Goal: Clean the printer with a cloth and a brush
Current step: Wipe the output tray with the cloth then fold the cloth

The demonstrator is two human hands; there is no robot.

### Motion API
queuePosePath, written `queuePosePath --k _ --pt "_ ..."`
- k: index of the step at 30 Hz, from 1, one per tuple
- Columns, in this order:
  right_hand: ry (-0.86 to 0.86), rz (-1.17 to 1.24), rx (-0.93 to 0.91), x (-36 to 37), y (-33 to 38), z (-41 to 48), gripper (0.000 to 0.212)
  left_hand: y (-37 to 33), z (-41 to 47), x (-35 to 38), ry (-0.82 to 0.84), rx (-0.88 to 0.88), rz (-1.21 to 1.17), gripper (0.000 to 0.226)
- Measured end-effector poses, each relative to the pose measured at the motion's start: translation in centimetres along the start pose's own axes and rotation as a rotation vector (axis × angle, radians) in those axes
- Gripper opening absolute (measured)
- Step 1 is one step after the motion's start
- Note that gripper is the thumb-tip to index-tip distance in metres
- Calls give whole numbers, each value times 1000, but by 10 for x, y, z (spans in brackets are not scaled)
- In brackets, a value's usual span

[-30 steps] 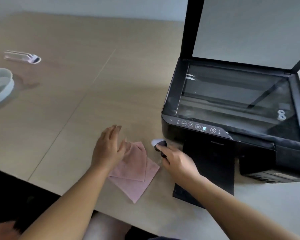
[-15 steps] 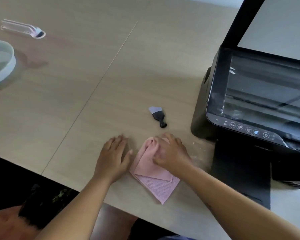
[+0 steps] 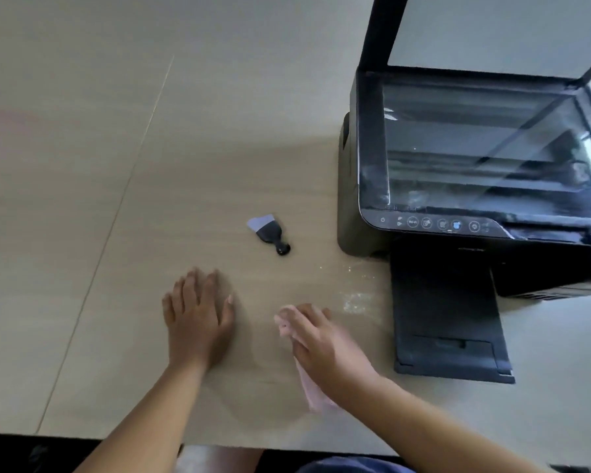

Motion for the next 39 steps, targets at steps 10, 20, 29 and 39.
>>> queuePosePath --k 10,20,29,39 --pt "-612 -71 411 -155 -122 -60 25 -154 70 -98 -291 428 -445 49" --pt "-597 -236 402 -133 -148 -36 20 -313 90 -127 -134 503 -145 59" --pt "-368 -400 146 -140 -187 -84 36 -318 89 -120 -196 500 -7 57" --pt "-319 -432 252 -79 -124 -12 56 -318 90 -121 -177 480 -10 56"
Point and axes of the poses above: each hand's wrist, its own z-axis towards the middle knuckle, its own x-axis out of the palm, y = z × x, the point moved 3 cm from there along z, towards the middle knuckle, and after that the axes turned 4 degrees about z, right-handed, at the moved point
